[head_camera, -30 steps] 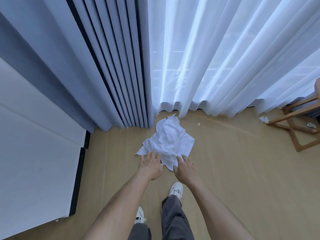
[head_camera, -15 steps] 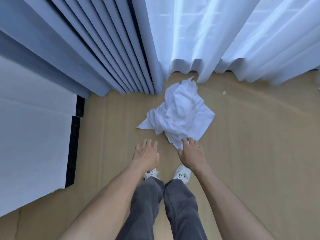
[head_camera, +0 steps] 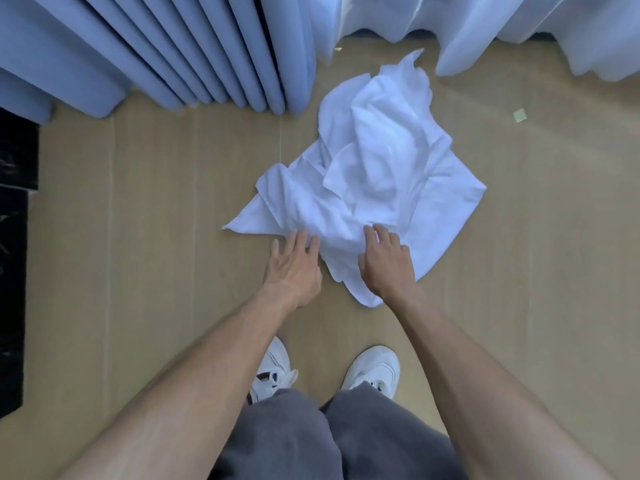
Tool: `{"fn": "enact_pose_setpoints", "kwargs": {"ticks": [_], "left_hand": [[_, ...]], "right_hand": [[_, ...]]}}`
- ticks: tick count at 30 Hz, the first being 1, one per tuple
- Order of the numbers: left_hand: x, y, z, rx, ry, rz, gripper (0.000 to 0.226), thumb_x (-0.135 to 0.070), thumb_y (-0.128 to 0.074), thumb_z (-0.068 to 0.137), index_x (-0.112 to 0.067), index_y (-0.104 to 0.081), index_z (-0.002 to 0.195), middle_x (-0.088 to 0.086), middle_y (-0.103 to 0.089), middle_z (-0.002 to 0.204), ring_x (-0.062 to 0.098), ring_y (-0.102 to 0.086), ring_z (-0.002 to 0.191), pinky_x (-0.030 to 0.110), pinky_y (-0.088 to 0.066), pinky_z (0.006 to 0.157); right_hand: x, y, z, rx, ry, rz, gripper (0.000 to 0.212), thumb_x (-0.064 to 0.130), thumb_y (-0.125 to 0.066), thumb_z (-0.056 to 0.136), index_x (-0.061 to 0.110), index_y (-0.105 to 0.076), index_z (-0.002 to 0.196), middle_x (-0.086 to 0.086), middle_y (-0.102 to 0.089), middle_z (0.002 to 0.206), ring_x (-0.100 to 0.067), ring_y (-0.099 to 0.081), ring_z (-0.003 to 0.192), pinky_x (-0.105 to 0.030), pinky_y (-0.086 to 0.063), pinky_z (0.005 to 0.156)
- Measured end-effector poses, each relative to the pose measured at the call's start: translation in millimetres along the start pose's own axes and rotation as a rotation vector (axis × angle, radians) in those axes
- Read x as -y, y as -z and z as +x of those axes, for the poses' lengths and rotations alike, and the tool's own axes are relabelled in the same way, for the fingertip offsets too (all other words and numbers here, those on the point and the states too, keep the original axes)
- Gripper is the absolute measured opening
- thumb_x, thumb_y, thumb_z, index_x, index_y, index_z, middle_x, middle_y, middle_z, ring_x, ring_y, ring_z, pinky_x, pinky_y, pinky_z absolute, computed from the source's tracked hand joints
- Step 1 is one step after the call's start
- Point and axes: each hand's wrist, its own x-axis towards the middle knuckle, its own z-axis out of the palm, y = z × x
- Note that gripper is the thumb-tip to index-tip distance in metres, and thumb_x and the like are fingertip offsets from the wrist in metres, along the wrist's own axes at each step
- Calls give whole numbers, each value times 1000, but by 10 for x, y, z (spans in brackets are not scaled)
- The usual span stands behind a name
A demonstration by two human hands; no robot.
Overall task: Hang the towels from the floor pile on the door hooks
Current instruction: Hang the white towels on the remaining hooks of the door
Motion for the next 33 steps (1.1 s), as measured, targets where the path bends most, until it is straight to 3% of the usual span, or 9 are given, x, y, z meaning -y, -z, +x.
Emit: {"fn": "enact_pose_setpoints", "kwargs": {"ticks": [3, 5, 8, 17, 22, 26, 29, 31, 33], "left_hand": [[86, -205, 266, -14, -1, 12, 61, -24, -34, 98, -14, -7, 151, 8, -5, 159, 26, -4, 146, 48, -10, 118], [110, -269, 324, 6, 12, 7, 62, -23, -33, 99, -13, -3, 152, 8, -1, 159, 26, -1, 147, 49, -8, 118], [108, -241, 211, 21, 30, -21, 63, -22, -35, 98, -11, -4, 152, 9, -1, 159, 26, 0, 147, 49, -7, 118], [-113, 888, -1127, 10, 64, -79, 64, -19, -36, 97, -14, -4, 151, 4, -6, 158, 22, -4, 147, 45, -7, 118], [-178, 2051, -2028, -144, 28, -98, 68, -16, -39, 94, -14, -3, 151, 0, -11, 156, 19, -12, 144, 40, -17, 113], [-141, 3069, -2841, -223, -115, -251, 65, -8, -42, 93, -18, -14, 151, -7, -17, 156, 16, -13, 145, 36, -22, 111], [-57, 3761, -3350, -205, -167, -383, 36, -5, -39, 88, -16, -48, 121, -1, -46, 134, 21, -35, 133, 37, -35, 96], [8, 4150, -3628, -215, -151, -380, 9, -9, -41, 86, -16, -45, 91, 6, -56, 109, 30, -52, 109, 35, -37, 76], [46, 4481, -3893, -233, -170, -400, 14, -12, -46, 85, -20, -36, 80, 6, -55, 93, 31, -54, 93, 32, -35, 65]], "right_hand": [[-8, -267, 290, -103, 18, -52, 42, 2, -62, 73, 4, -53, 114, -11, -57, 103, -32, -55, 87, -35, -39, 62], [24, -312, 359, -172, 49, -138, 34, -2, -71, 57, 7, -56, 87, -8, -53, 76, -28, -52, 68, -31, -33, 55], [110, -196, 271, -244, 112, -112, 34, -6, -73, 49, 9, -50, 71, -5, -47, 63, -24, -46, 56, -28, -27, 51], [689, 1340, -699, -115, 156, 292, 19, -12, -49, 79, 4, -46, 88, -8, -40, 84, -19, -30, 58, -20, -8, 41], [1050, 2753, -1303, -151, 253, 276, 36, -16, -63, 62, 8, -45, 81, -4, -41, 72, -15, -23, 49, -18, -1, 37], [1329, 3858, -1844, -106, 308, 331, 30, -8, -46, 85, 4, -52, 113, -13, -50, 94, -22, -36, 61, -29, -26, 55], [1507, 4611, -2199, -87, 298, 396, 16, 8, -42, 96, 6, -48, 110, -6, -48, 98, -26, -49, 73, -28, -31, 59], [1625, 5020, -2369, -142, 333, 441, 8, 13, -45, 96, 6, -48, 100, 0, -44, 91, -24, -50, 77, -30, -37, 62], [1727, 5337, -2483, -229, 384, 461, 4, 9, -48, 89, 6, -49, 92, 2, -42, 87, -22, -48, 76, -34, -42, 65]]}}
